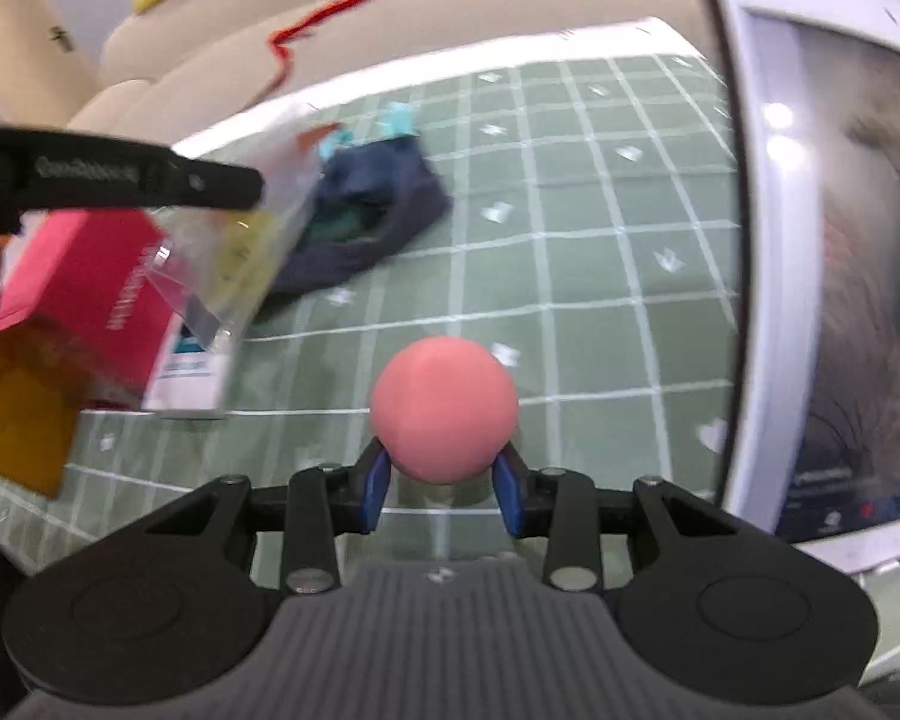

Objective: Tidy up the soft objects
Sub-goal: 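Carry the clear bag and pink ball in both grippers over the white box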

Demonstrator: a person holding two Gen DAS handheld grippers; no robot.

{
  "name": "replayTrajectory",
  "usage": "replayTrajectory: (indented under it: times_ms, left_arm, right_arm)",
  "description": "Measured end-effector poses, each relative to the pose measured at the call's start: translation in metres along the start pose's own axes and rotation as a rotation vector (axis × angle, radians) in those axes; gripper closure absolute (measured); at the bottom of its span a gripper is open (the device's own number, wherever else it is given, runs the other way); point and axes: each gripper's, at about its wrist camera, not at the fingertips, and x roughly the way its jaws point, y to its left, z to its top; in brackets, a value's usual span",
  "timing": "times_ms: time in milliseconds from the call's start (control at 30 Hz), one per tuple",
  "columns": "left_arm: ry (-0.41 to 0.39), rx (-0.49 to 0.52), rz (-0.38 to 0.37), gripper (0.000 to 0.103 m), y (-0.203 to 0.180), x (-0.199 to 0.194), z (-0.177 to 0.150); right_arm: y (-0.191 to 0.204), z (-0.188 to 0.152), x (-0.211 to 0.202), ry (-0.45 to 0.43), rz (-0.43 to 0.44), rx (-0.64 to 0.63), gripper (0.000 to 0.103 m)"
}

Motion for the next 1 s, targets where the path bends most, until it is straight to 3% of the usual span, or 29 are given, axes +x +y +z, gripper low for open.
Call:
replayTrajectory:
  times_ms: [233, 400, 600, 833, 1000]
  left_arm:
    - [0.009, -0.024, -0.028, 0.102, 0.016, -0.018, -0.015]
    - [0.056, -0.079, -0.057, 0.102, 0.027, -0.019, -0.009]
    - [0.037, -0.115, -0.067, 0.102, 0.037, -0.029, 0.007]
    - [0.111, -0.175, -0.046, 0.102, 0.067, -0.037, 0.031]
    - [0.118, -0.207, 0.049, 0.102, 0.101, -0.050, 0.048]
  right_arm:
    - [0.014, 0.007, -0.003, -0.018, -0.030, -0.013, 0.067]
    - [0.013, 0.019, -0.012, -0.055, -0.075, 0.029, 0.067]
    - [0.008, 0.043, -0.012, -0.048, -0.102, 0.120, 0.065]
    - [0.013, 0.083, -0.017, -0.091, -0.110, 0.146, 0.065]
    - [0.046, 0.123, -0.019, -0.126, -0.103, 0.074, 0.065]
